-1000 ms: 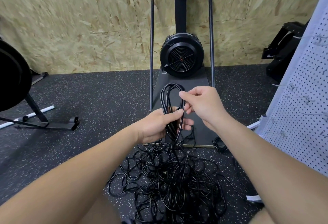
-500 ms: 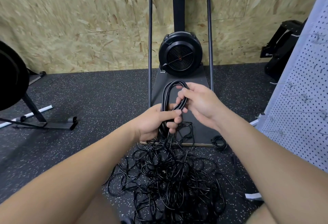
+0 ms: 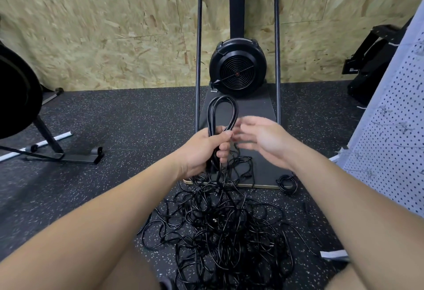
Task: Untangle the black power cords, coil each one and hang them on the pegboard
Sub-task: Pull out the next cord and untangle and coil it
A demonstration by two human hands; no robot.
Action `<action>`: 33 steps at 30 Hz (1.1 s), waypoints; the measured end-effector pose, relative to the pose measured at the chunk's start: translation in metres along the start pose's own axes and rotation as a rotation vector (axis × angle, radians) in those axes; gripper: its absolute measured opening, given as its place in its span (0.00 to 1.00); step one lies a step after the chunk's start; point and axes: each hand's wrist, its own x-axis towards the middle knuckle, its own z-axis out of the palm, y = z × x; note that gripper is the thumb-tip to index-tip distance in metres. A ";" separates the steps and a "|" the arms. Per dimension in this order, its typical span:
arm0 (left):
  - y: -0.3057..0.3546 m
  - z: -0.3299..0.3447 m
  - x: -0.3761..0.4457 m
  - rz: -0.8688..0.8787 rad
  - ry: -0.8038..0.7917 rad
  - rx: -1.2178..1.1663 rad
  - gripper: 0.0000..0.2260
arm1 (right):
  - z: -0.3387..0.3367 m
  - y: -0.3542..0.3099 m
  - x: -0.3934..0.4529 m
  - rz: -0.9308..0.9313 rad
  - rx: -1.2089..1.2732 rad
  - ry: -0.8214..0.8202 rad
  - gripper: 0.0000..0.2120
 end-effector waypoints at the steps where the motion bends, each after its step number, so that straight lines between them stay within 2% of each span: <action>1: 0.001 -0.002 0.002 0.024 0.035 0.003 0.05 | 0.000 0.004 0.000 0.034 -0.098 -0.020 0.15; 5: 0.004 -0.002 0.009 0.113 0.172 -0.043 0.06 | 0.013 0.025 -0.006 0.145 -0.425 -0.260 0.22; 7: 0.006 -0.002 0.012 0.159 0.226 -0.100 0.06 | 0.021 0.033 -0.009 0.192 -0.474 -0.372 0.23; 10: 0.009 -0.006 0.015 0.195 0.302 -0.127 0.07 | 0.031 0.037 -0.013 0.208 -0.428 -0.443 0.18; 14: 0.012 -0.017 0.016 0.245 0.430 -0.135 0.09 | 0.033 0.030 -0.013 0.207 -0.438 -0.350 0.16; 16: 0.017 -0.026 0.015 0.265 0.517 -0.144 0.09 | 0.030 0.025 -0.011 0.208 -0.388 -0.224 0.14; 18: 0.021 -0.035 0.013 0.281 0.603 -0.151 0.09 | 0.026 0.021 -0.006 0.161 -0.336 -0.089 0.09; 20: 0.023 -0.041 0.012 0.287 0.653 -0.141 0.09 | 0.022 0.018 -0.003 0.094 -0.315 0.031 0.08; 25: 0.019 -0.040 0.010 0.230 0.692 0.079 0.09 | 0.026 0.015 -0.004 -0.036 -0.810 0.201 0.19; 27: 0.016 -0.040 0.009 0.201 0.670 0.144 0.10 | 0.028 0.011 -0.005 -0.052 -0.932 0.204 0.22; 30: 0.013 -0.042 0.009 0.184 0.641 0.292 0.12 | 0.034 0.001 -0.013 -0.083 -1.066 0.055 0.23; 33: 0.010 -0.039 0.008 0.160 0.534 0.391 0.10 | 0.043 -0.010 -0.021 -0.168 -1.015 -0.034 0.22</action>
